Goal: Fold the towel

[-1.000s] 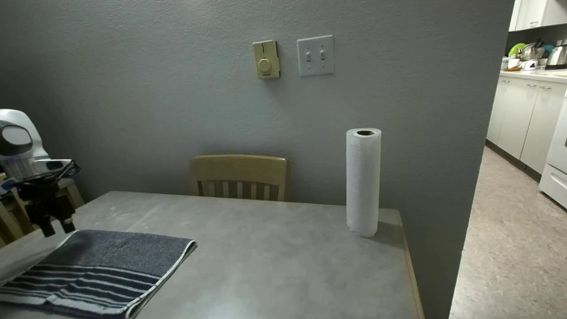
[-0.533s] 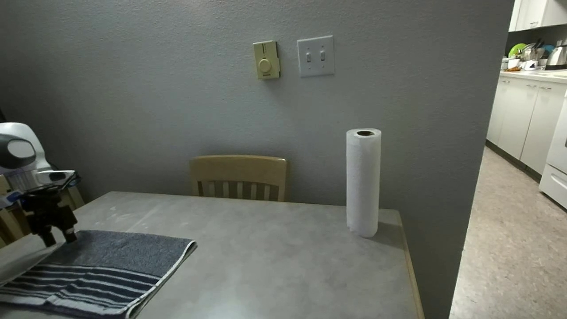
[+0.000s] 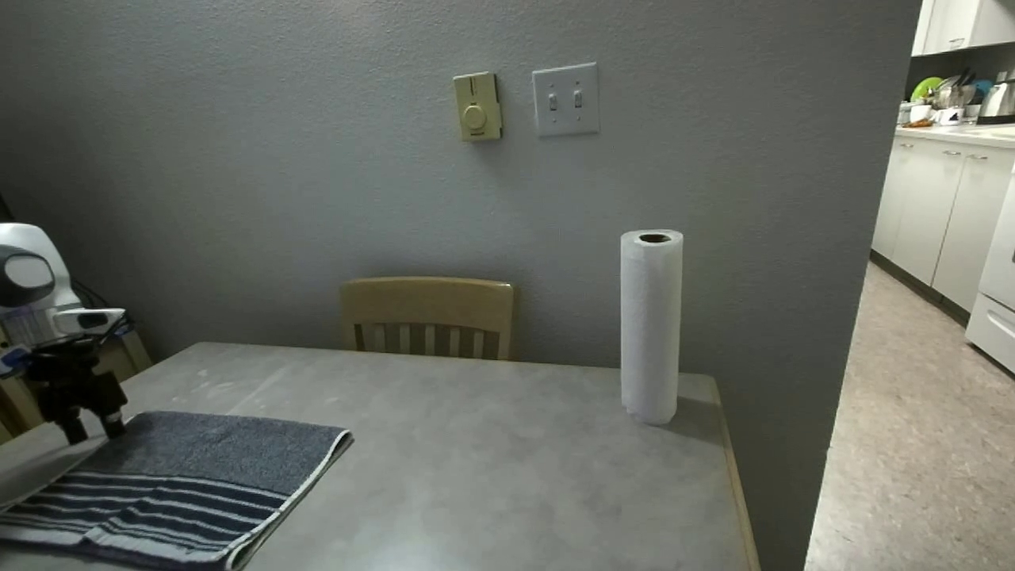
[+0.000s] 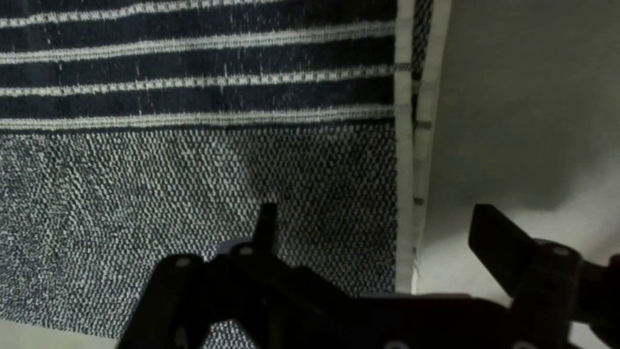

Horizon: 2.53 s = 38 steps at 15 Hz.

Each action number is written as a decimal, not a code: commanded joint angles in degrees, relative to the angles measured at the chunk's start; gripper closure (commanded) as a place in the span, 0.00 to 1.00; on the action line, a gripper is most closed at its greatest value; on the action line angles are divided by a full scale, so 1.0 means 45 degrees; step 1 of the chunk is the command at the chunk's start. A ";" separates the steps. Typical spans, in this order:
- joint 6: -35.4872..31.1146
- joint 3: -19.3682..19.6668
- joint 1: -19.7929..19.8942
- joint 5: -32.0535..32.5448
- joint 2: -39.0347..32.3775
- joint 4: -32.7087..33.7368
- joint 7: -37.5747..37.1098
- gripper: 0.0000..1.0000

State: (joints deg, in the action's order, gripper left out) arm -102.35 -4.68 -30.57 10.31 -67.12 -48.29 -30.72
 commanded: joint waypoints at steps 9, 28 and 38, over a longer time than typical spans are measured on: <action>0.2343 0.0193 -0.0634 0.0358 -0.1171 0.1525 -0.0307 0.00; 0.4024 0.0602 -0.0846 0.0787 -0.1894 0.3102 -0.0352 0.00; 0.1640 0.0560 -0.0512 0.0433 -0.1983 0.3234 -0.2119 0.00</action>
State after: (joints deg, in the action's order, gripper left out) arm -90.86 -1.79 -33.65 13.28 -74.79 -34.19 -37.61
